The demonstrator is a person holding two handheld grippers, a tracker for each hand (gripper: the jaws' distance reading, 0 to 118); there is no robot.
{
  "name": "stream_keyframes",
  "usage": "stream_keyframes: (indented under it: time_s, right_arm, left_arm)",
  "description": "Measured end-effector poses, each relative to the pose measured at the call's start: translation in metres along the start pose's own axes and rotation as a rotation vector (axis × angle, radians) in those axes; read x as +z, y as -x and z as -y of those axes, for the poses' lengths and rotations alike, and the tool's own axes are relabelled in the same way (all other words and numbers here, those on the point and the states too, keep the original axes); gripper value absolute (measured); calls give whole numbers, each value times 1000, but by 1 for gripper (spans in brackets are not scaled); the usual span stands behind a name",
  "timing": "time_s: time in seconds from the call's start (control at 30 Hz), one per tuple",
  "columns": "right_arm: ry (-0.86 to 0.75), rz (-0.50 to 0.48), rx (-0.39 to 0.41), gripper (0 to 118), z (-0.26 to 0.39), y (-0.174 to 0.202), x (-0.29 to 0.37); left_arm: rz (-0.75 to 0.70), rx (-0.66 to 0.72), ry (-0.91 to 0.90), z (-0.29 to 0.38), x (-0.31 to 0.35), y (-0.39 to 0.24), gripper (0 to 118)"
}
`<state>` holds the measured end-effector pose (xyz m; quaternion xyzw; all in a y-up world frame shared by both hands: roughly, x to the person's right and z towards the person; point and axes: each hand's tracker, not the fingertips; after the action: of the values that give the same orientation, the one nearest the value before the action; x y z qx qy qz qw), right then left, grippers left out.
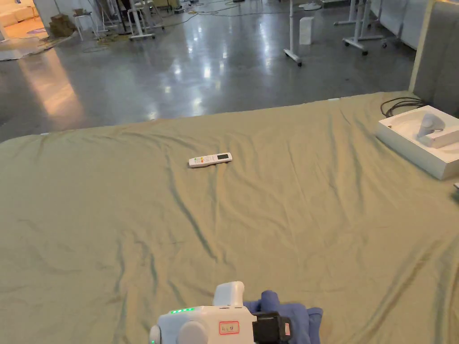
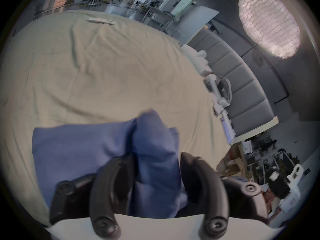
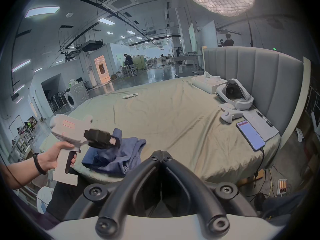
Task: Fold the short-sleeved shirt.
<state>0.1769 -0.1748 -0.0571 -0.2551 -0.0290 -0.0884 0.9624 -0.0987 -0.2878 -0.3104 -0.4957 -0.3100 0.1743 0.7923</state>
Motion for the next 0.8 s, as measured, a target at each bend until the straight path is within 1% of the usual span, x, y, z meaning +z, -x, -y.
stream_keyframes:
  time_s: [0.03,0.07,0.13,0.17,0.2,0.23,0.27,0.33,0.37,0.4,0.43,0.47,0.5,0.53,0.57,0.63,0.67,0.7,0.77,0.8]
  right_arm:
    - [7,5,-1,0,1,-1,0]
    - [9,9,-1,0,2,-3,0]
    - [9,6,-6,0,3,-5,0]
    - [8,-2,-14,0,4,-6,0]
    - [6,-6,-22,0,3,-6,-1]
    - [6,-9,-30,0,3,-6,-2]
    - [6,-15,-38,0,3,-7,-3]
    - [8,-19,-45,0,1,-5,-3]
    - [8,-19,-44,0,1,-4,-3]
    - [10,-19,-41,0,0,-3,-2]
    - [12,-18,-36,0,0,-2,0]
    - [12,-16,-32,0,1,-1,1]
    - [15,-16,-31,0,1,0,1]
    - [18,-19,-27,0,1,0,1]
    - [24,-18,-19,0,2,2,1]
    - [37,-21,-2,0,2,6,-2]
    - [48,-41,2,0,1,8,-6]
    - [61,-63,4,0,0,11,-10]
    - [84,-121,27,0,-4,22,-24]
    - [100,-152,27,0,-6,28,-34]
  left_arm:
    - [35,6,-53,-2,10,-1,69]
    - [55,16,-89,-4,21,-3,69]
    - [75,35,-150,-5,44,-3,69]
    - [83,59,-178,-6,53,0,66]
    - [91,84,-186,-5,55,3,57]
    - [94,108,-180,-3,52,5,39]
    - [106,109,-150,-4,40,8,7]
    - [100,133,-50,1,9,14,4]
    - [82,176,-4,6,-9,19,4]
    - [105,207,58,11,-27,25,3]
    - [85,217,131,18,-50,27,3]
    - [21,219,187,29,-64,28,2]
    - [32,192,178,37,-71,30,1]
    - [75,163,75,37,-67,28,1]
    - [52,186,89,35,-63,24,1]
    - [57,194,97,29,-52,20,1]
    - [81,179,87,24,-39,16,1]
    - [117,167,39,21,-26,13,1]
    - [250,128,-50,16,12,11,1]
    - [258,113,-78,15,28,12,1]
